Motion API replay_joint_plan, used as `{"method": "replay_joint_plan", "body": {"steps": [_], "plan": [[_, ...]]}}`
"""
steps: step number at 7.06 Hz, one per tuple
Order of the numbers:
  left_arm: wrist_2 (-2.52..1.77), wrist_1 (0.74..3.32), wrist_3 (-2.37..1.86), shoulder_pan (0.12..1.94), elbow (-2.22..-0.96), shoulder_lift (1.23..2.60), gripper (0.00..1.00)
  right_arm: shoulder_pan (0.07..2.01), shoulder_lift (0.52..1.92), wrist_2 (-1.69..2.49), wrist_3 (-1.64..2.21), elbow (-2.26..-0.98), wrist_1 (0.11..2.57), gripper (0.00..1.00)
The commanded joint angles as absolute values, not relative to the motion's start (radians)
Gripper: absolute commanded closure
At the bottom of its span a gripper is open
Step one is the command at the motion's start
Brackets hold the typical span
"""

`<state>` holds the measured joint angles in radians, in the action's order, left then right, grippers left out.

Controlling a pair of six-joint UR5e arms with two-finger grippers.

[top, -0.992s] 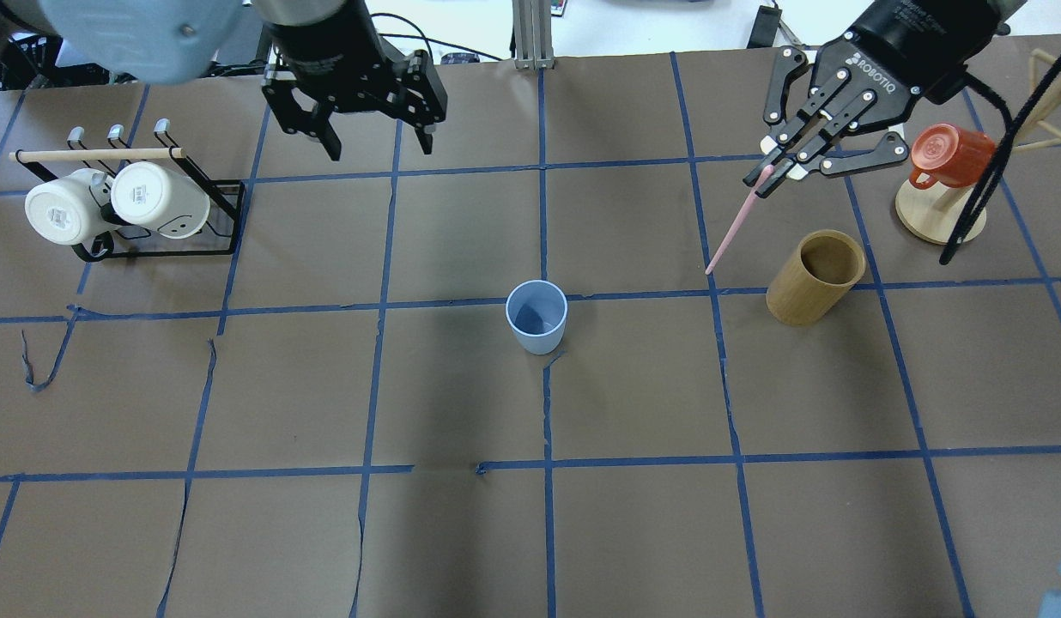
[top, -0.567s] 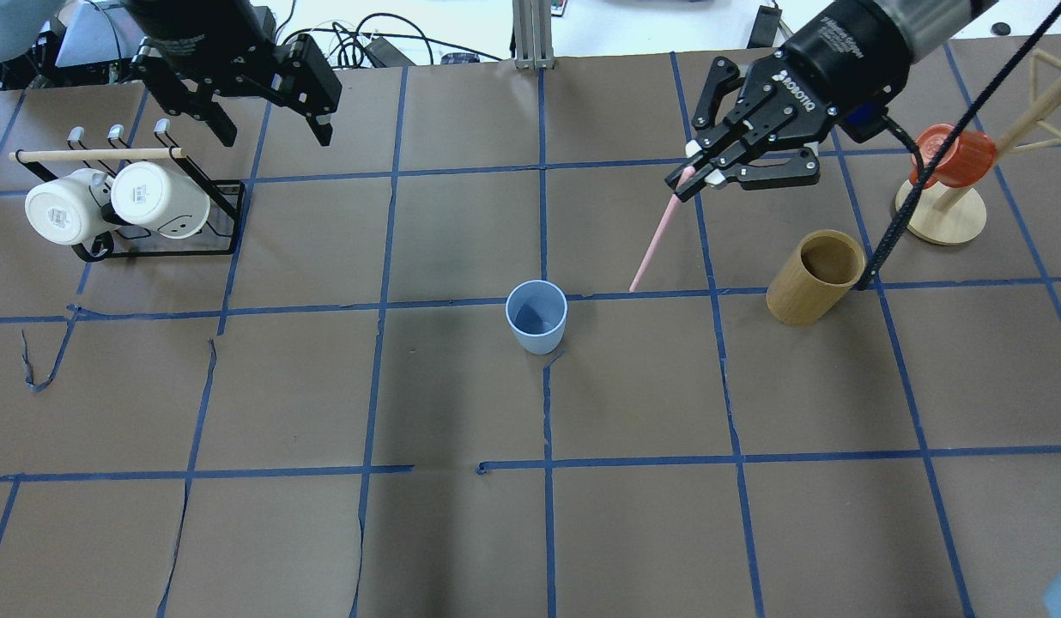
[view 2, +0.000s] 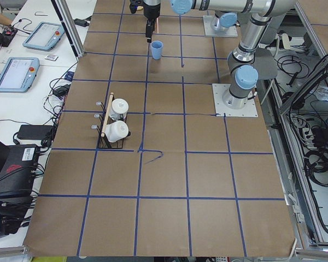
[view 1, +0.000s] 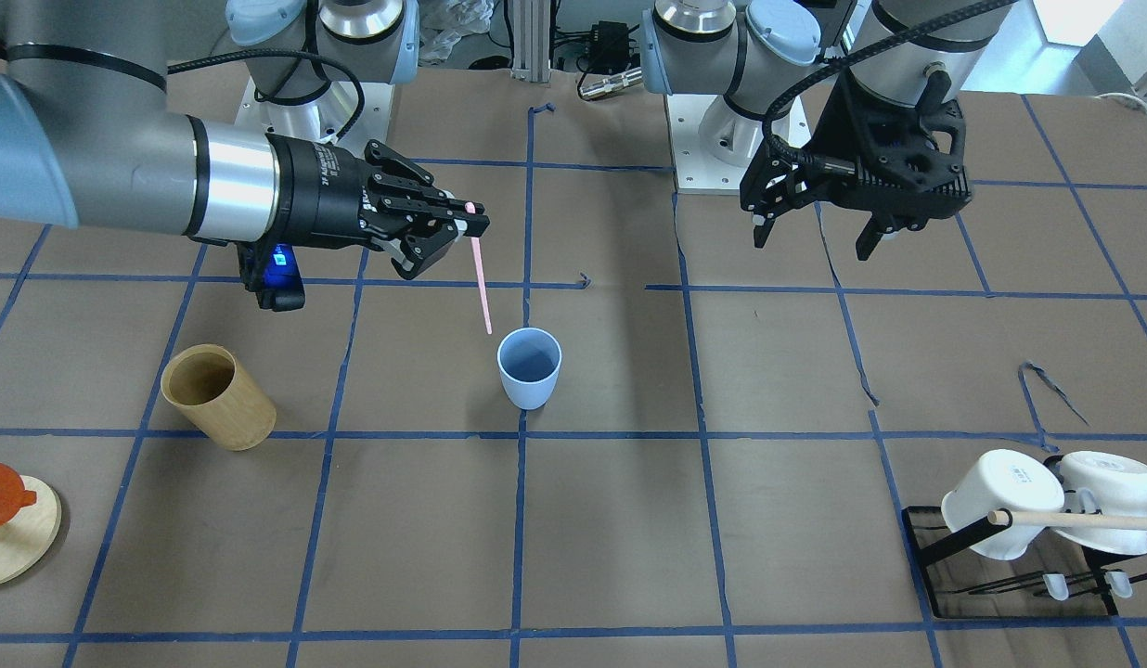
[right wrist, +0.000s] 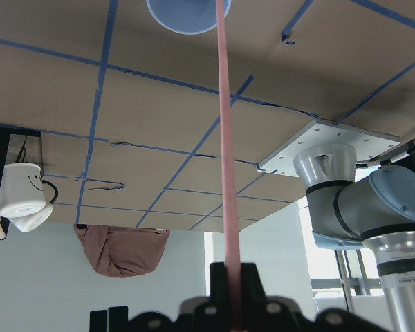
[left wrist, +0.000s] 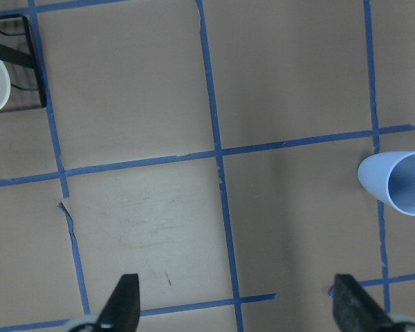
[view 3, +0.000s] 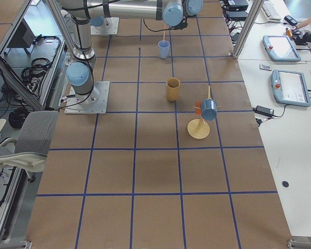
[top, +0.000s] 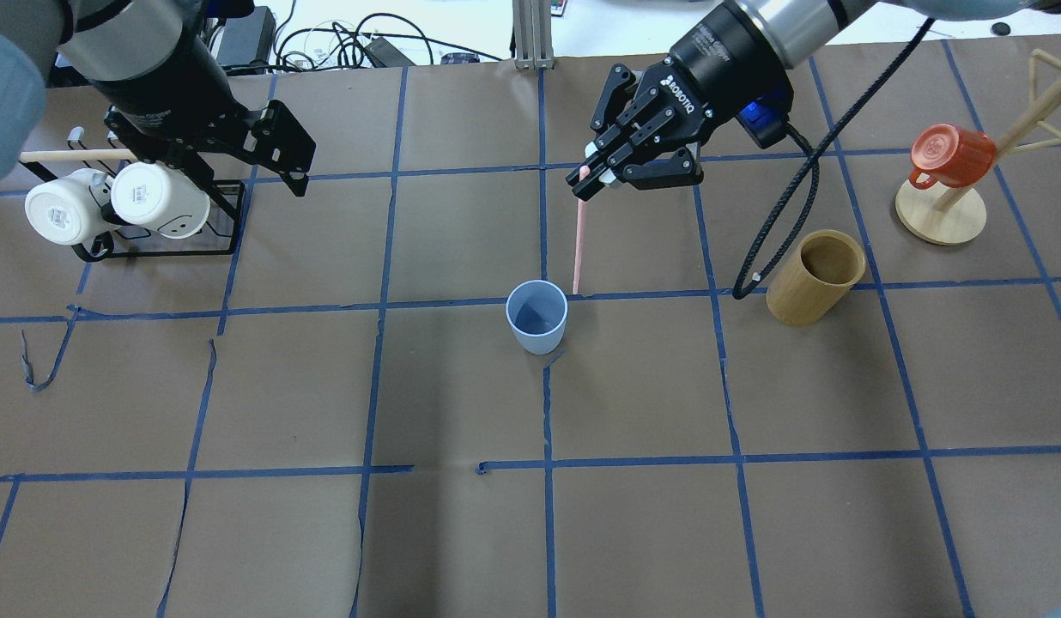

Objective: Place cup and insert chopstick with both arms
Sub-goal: 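Move the held chopstick over the blue cup and lower it in with the right gripper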

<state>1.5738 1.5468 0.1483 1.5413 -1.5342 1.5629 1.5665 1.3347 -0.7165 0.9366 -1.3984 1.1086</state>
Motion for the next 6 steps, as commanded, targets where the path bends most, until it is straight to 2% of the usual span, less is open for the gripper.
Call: {"method": "replay_joint_plan", "body": {"steps": [1,6], "plan": [[1.575,1.565,0.117,1.537,-1.536,1.56,0.0,1.61,1.332,-0.712,0.979,-1.453,1.204,0.87],[1.575,1.563,0.075,1.536,-1.54,1.557,0.0,1.621,1.289,-0.672,0.977,-1.457,1.232,0.86]]}}
